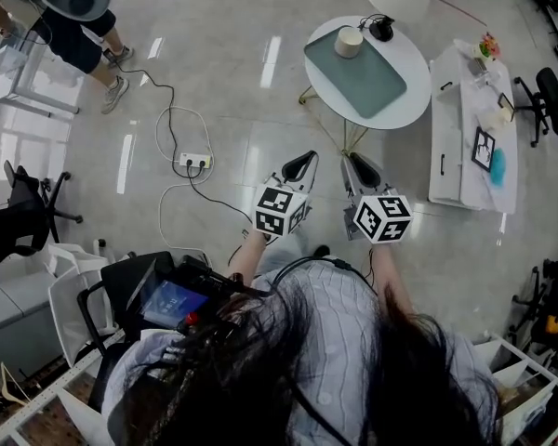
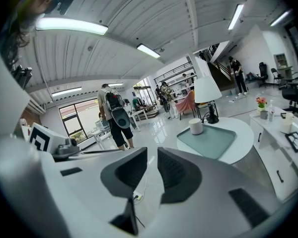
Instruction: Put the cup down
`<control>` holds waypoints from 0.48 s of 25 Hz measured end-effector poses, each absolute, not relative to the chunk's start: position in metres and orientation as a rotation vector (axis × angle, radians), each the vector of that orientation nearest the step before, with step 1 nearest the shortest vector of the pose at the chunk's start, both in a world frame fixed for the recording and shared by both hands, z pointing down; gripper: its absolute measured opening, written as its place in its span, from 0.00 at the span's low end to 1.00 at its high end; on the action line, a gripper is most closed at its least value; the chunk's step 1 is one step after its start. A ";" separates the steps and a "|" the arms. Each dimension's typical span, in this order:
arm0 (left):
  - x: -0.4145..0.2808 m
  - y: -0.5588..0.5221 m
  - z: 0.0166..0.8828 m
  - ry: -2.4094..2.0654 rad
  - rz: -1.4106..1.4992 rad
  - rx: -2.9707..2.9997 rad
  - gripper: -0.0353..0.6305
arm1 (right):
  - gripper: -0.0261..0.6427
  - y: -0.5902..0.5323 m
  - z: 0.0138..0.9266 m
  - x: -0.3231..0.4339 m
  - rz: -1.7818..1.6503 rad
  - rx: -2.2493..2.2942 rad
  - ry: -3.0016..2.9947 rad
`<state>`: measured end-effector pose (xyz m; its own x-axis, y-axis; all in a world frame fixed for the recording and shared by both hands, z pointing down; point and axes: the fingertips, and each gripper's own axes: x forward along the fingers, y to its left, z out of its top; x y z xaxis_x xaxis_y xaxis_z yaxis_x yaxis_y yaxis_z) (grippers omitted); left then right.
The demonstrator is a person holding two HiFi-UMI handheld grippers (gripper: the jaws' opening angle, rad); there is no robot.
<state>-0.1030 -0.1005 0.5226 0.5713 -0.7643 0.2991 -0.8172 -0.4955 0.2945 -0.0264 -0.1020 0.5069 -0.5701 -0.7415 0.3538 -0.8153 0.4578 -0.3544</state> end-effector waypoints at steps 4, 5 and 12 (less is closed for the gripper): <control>-0.094 -0.084 0.512 -1.314 0.172 2.414 0.08 | 0.16 -0.080 0.498 -0.007 0.742 1.385 -2.579; -0.092 -0.079 0.510 -1.327 0.173 2.413 0.08 | 0.16 -0.074 0.495 -0.002 0.742 1.389 -2.587; -0.061 -0.034 0.499 -1.373 0.185 2.418 0.08 | 0.15 -0.027 0.488 0.037 0.745 1.394 -2.619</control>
